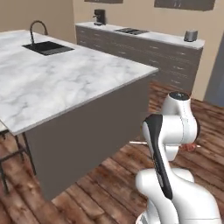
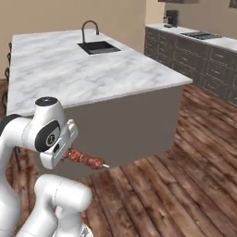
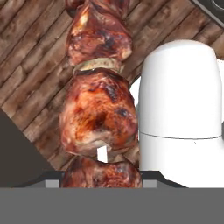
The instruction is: Store the kebab skewer in the freezer for long-term storage. Close the freezer door after placing the cooked food.
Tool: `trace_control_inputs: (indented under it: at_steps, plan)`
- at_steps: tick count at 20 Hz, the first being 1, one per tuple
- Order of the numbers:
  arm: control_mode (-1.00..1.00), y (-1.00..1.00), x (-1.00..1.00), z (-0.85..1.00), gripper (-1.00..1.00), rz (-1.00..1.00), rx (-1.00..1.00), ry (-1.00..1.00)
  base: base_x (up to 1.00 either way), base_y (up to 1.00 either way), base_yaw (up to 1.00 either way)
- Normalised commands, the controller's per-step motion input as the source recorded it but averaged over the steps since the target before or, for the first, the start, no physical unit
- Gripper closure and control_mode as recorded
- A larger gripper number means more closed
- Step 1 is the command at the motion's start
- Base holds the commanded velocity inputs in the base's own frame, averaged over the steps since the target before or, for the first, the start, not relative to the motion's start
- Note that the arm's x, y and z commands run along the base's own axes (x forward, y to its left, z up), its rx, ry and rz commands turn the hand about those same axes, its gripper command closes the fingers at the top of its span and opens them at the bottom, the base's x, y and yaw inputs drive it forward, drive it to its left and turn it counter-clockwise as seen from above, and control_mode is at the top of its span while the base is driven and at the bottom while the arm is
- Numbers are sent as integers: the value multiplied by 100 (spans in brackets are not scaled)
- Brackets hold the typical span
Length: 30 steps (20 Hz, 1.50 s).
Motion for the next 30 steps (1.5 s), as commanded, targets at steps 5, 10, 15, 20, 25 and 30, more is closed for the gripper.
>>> trace_control_inputs:
  at_steps: [5, 10, 15, 20, 25, 30]
  plan:
    - [100, 0, 0, 0, 100, 0, 0, 0, 63, 0, -68]
    - [100, 0, 0, 0, 100, 0, 0, 0, 72, 26, -66]
    - [100, 0, 0, 0, 100, 0, 0, 0, 64, 54, -73]
    - [100, 0, 0, 0, 100, 0, 0, 0, 87, 29, -57]
    - [100, 0, 0, 0, 100, 0, 0, 0, 100, 30, -35]
    - [100, 0, 0, 0, 100, 0, 0, 0, 100, 18, -6]
